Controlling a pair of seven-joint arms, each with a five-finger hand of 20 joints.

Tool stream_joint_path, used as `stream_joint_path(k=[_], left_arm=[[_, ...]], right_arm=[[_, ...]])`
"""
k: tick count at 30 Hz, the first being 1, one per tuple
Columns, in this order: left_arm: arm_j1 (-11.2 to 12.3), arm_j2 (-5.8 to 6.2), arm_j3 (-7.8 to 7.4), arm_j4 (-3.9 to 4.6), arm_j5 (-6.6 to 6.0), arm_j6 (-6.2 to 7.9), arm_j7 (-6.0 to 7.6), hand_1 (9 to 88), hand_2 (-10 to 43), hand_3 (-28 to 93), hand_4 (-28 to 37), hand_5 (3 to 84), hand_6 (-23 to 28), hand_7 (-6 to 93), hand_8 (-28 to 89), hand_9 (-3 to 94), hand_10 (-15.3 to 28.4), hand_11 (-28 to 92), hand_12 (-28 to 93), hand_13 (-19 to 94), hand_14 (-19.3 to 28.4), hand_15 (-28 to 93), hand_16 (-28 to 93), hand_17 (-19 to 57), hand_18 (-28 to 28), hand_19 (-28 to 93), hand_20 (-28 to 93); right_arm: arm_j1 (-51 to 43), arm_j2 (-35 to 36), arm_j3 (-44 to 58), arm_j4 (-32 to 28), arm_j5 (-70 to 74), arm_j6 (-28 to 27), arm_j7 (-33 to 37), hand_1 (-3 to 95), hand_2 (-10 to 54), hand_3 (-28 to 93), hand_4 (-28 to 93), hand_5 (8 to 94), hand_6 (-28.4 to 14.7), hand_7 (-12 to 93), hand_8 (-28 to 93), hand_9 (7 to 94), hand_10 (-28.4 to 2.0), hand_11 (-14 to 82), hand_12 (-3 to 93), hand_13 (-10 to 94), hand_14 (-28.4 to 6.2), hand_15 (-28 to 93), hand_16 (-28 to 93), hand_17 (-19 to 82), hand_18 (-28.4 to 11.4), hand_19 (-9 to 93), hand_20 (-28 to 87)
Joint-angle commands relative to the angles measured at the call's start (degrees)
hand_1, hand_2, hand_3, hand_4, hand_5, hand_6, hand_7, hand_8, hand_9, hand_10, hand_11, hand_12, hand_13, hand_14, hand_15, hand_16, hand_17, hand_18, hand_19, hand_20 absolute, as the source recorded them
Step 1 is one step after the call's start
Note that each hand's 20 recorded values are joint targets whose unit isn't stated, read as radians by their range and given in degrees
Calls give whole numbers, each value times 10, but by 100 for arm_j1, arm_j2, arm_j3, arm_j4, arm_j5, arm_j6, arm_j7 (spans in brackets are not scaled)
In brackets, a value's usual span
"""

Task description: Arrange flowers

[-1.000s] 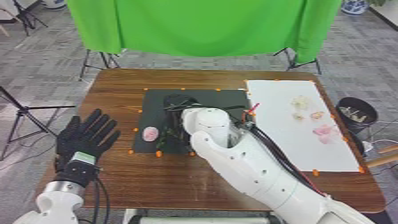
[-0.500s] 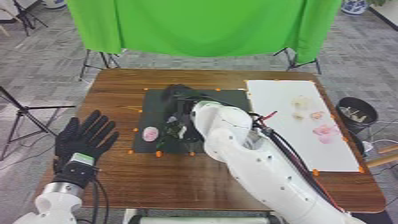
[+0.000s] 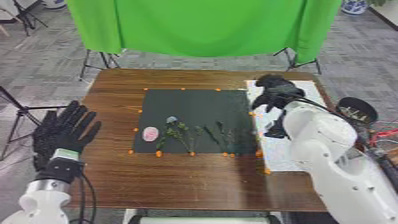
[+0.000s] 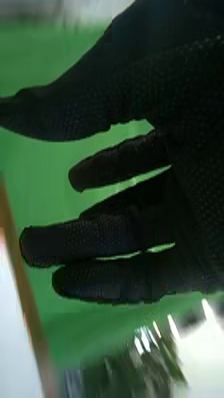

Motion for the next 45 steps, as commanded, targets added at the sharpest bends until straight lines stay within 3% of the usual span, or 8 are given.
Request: stream_joint_path(k=[1,9,15,22,26,34,41,45], left_arm=[[-1,-41,38,-61,-47,40,-88,286,114,724,-283,420,89,143,-89,361,148,170,103,256,148,327,-72,-76,157,393,77],[40,-112,107,-92,-23,96,-208,286,114,725,-283,422,90,144,-88,359,149,173,109,251,157,336,-67,-76,157,393,77],[68,-136,130,-94,-34,71,-237,286,115,725,-283,421,91,145,-88,354,152,177,111,245,162,342,-67,-76,156,393,77],[134,-159,152,-102,-30,64,-303,286,116,725,-283,420,92,145,-88,354,154,185,114,245,163,351,-65,-76,156,395,77],[187,-187,184,-117,-25,36,-287,287,116,723,-283,420,91,148,-88,354,156,188,114,245,163,355,-64,-77,156,396,78],[210,-213,189,-113,-32,7,-272,286,117,724,-283,420,93,147,-88,353,156,189,114,245,162,357,-65,-77,156,397,78],[533,-205,1,-196,-74,68,-231,286,117,725,-283,419,93,147,-88,353,157,190,114,245,163,360,-66,-77,157,397,77],[531,-226,0,-192,-3,50,-330,285,116,726,-283,418,93,147,-88,352,157,190,114,245,163,360,-66,-77,156,396,77]], right_arm=[[-1154,797,1307,282,319,185,847,416,-95,769,-283,465,-52,123,-110,410,-171,80,99,571,-148,483,139,286,-236,777,247],[-1366,843,1706,704,612,64,1180,426,-93,766,-283,451,-41,129,-117,403,-151,82,92,548,-153,426,138,277,-240,765,243],[-1292,824,1570,955,798,2,1176,421,-13,746,-282,456,-34,133,-116,430,-129,101,87,575,-153,429,140,302,-244,810,264],[-1324,737,1378,1179,835,397,1258,493,-7,723,-282,590,-12,157,-126,648,-111,123,105,675,-116,397,164,327,-227,822,266],[-1439,778,1352,1115,623,701,1170,570,-9,636,-282,712,-7,174,-20,776,-111,123,185,709,-104,385,204,339,-220,819,296],[-1633,914,1548,489,645,1316,1082,589,-9,634,-282,761,-1,184,3,819,-112,117,214,724,-96,379,231,346,-216,821,307],[-530,664,538,154,539,1568,182,579,-13,654,-283,765,-1,178,7,824,-110,115,219,729,-93,370,252,348,-215,821,310],[230,304,-387,189,665,1685,-604,579,-16,654,-283,764,0,175,6,823,-108,113,220,728,-91,367,260,347,-214,820,312]])
